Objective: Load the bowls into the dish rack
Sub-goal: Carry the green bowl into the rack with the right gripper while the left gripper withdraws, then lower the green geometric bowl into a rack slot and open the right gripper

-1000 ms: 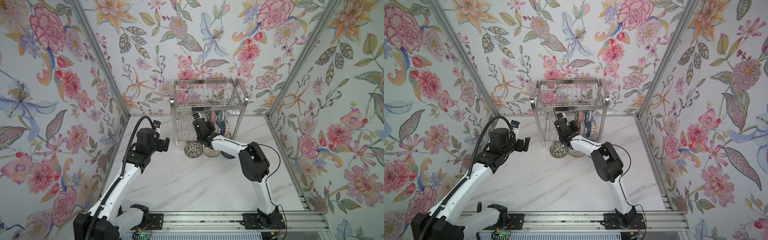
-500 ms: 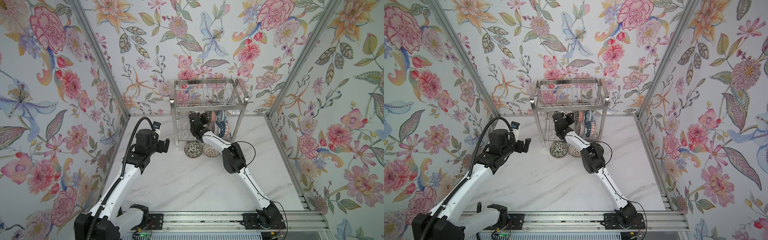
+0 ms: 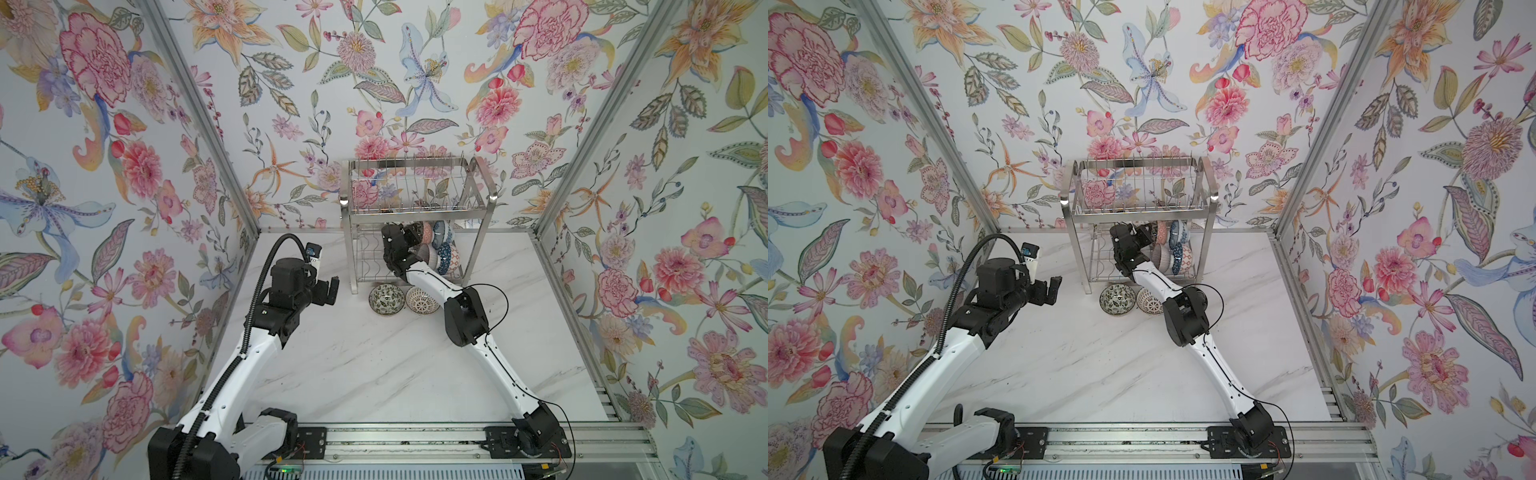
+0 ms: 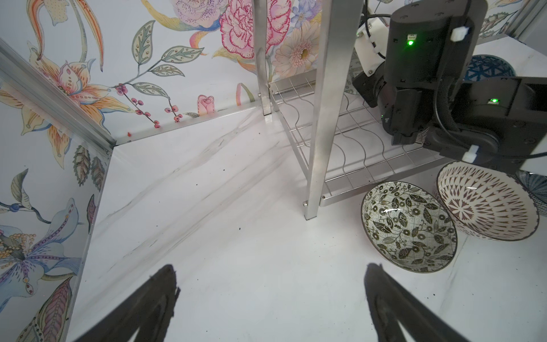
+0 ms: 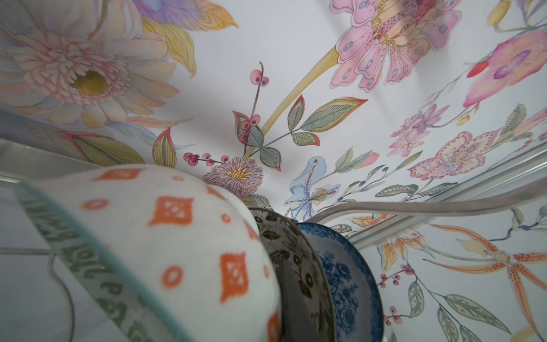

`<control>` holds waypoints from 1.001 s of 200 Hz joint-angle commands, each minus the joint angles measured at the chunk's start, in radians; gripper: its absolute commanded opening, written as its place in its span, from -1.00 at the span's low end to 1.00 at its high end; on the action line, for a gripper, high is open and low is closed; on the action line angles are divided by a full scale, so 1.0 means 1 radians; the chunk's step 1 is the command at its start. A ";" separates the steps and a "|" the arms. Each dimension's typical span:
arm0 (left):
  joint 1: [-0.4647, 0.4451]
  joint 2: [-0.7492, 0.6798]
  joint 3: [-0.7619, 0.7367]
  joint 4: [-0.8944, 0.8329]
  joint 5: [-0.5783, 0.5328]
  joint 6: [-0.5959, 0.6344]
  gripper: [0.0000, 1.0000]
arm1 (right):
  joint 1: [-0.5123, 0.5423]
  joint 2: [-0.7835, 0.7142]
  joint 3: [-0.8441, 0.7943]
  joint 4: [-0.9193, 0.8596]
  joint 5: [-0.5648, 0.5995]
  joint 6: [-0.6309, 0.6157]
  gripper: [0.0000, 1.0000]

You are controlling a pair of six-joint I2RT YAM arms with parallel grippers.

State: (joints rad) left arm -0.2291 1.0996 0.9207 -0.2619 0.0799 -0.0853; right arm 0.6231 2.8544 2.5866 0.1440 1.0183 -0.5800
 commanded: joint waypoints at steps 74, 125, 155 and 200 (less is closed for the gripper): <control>0.022 -0.007 -0.019 0.018 0.041 0.001 0.99 | 0.016 0.017 0.030 -0.130 -0.093 0.101 -0.72; 0.022 -0.010 -0.022 0.018 0.041 0.001 0.99 | 0.018 -0.023 0.012 -0.162 -0.111 0.137 -0.43; 0.022 -0.011 -0.022 0.016 0.046 -0.001 0.99 | 0.018 -0.083 -0.022 -0.183 -0.138 0.155 -0.25; 0.023 -0.011 -0.019 0.012 0.053 -0.007 0.99 | 0.052 -0.187 -0.080 -0.225 -0.182 0.172 0.43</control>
State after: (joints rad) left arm -0.2176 1.0996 0.9138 -0.2520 0.1074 -0.0860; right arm 0.6453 2.7911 2.5359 -0.0540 0.8692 -0.4286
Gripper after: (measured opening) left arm 0.993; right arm 0.616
